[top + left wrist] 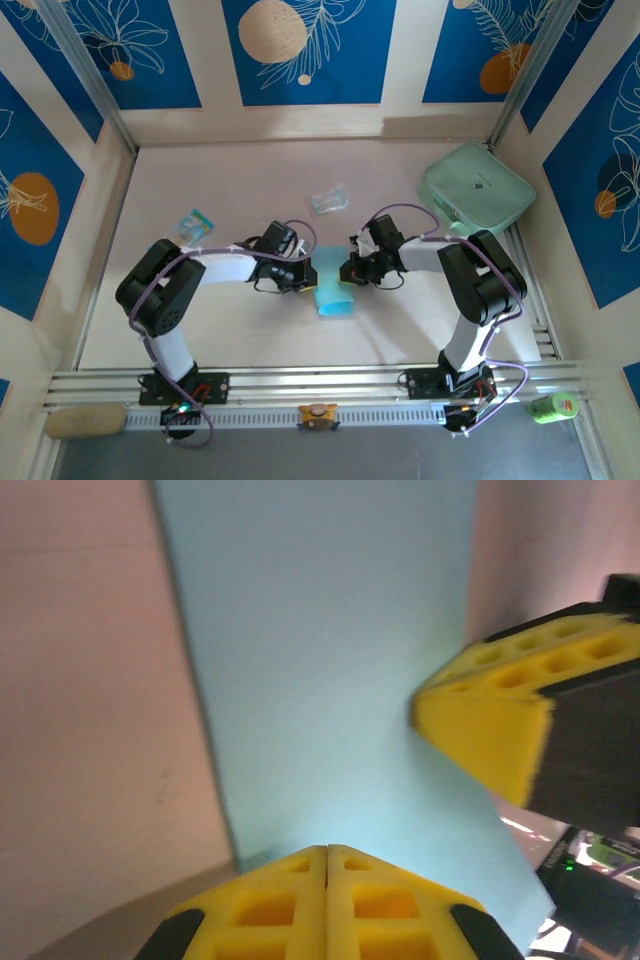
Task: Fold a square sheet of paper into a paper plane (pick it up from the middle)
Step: First fold the square sheet of paper in half at the center of the table.
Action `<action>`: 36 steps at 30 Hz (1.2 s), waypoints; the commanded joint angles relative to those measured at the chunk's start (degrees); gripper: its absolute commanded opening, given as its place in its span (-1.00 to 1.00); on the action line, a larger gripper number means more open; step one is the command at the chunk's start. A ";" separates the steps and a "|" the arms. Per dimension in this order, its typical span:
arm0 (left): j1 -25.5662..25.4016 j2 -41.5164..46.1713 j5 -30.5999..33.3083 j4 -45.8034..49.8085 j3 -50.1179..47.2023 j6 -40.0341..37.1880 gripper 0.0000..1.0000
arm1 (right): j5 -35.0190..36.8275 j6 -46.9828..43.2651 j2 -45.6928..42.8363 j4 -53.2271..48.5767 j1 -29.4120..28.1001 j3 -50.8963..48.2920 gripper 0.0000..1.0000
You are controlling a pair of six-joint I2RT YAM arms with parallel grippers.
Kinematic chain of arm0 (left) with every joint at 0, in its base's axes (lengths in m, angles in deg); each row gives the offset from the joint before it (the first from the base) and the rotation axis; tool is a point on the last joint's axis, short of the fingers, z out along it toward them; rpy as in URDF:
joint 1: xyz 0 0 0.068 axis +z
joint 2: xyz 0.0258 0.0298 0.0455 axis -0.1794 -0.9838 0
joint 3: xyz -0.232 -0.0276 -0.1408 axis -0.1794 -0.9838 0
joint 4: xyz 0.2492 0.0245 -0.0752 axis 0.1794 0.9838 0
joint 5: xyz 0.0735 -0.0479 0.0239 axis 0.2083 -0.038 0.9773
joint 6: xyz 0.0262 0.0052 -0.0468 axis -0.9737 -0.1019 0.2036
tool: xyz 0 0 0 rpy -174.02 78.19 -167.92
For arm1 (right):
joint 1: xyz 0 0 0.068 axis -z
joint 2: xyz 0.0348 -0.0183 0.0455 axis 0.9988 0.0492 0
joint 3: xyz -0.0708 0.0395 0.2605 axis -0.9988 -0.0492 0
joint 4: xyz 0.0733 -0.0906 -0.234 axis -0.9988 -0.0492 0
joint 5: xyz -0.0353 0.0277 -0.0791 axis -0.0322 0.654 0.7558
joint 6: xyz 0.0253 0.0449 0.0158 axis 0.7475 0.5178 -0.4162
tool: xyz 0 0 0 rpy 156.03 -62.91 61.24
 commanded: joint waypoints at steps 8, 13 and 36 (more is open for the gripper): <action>-2.08 -2.33 -3.64 -2.08 -2.96 1.86 -0.96 | 2.86 -0.72 1.58 -4.67 0.27 -1.70 -1.00; -2.10 -3.31 -2.59 -1.39 -6.38 -0.31 -1.00 | 3.01 -0.72 1.49 -4.74 0.27 -1.73 -1.00; -5.06 1.40 -4.61 -4.26 -5.49 4.71 -1.00 | 3.76 -0.33 0.96 -4.39 0.36 -2.26 -1.00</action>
